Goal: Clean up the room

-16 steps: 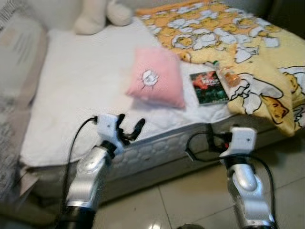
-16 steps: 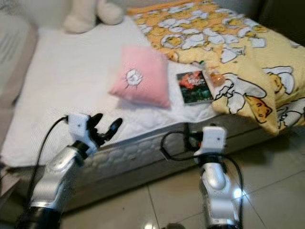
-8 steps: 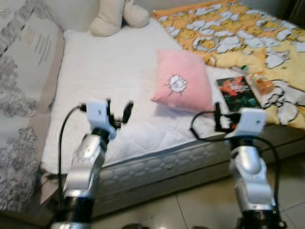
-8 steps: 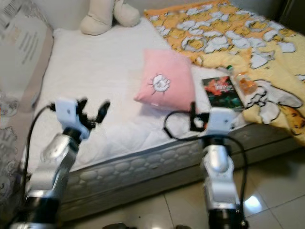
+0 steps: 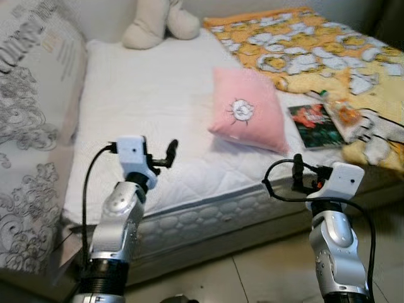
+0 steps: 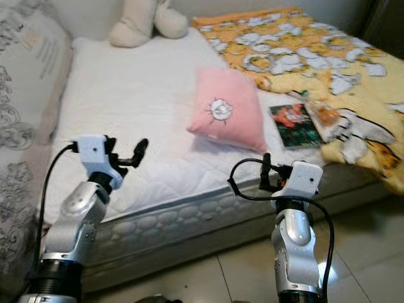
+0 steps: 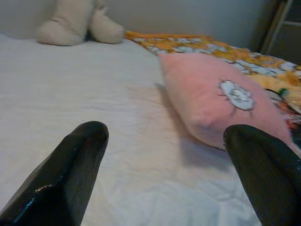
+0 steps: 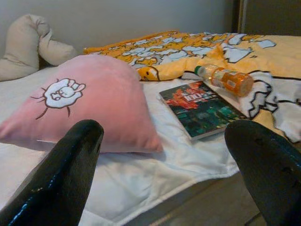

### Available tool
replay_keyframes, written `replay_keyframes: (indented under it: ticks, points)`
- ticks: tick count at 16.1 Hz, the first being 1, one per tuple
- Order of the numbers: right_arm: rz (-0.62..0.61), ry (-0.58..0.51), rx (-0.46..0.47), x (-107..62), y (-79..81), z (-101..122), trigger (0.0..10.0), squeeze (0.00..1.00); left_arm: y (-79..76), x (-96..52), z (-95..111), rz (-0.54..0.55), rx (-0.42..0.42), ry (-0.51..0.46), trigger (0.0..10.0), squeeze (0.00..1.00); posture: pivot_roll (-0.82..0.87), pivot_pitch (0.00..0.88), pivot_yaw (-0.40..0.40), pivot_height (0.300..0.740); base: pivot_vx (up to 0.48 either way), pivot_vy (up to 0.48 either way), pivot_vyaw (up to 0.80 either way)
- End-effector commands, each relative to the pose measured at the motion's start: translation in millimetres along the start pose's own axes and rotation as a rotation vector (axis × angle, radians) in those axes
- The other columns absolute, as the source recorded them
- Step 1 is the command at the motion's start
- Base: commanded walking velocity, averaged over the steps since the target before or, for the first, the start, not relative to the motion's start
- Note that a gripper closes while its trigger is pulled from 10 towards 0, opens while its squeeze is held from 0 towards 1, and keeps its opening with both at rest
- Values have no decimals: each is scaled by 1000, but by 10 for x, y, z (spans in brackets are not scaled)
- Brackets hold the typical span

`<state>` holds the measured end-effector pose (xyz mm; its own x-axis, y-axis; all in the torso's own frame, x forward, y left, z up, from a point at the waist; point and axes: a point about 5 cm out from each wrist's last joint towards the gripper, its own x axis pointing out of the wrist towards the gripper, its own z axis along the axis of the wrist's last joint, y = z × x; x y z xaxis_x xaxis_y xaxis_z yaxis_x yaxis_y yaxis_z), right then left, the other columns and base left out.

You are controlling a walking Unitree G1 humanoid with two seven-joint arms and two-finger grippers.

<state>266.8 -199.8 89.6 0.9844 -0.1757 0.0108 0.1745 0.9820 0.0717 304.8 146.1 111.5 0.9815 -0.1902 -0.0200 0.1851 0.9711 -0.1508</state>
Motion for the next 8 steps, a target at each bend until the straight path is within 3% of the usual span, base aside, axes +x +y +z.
replay_keyframes:
  ticks: [1, 2, 8]
  points:
    - [59, -4, -26, 12, 81, 27, 10000, 933, -7, -3, -25, -17, 18, 21, 10000, 1000, -106, 0, 100, 740, 0, -446, 0]
    - [92, -11, -24, 30, 130, 55, 10000, 0, -40, -3, -21, -45, 33, 18, 10000, 0, -109, 0, 98, 740, 285, -382, 0]
    - [63, 23, -43, 64, 56, 16, 10000, 0, -52, -17, -49, -38, 35, 18, 10000, 0, -108, 0, 95, 740, 286, -382, 0]
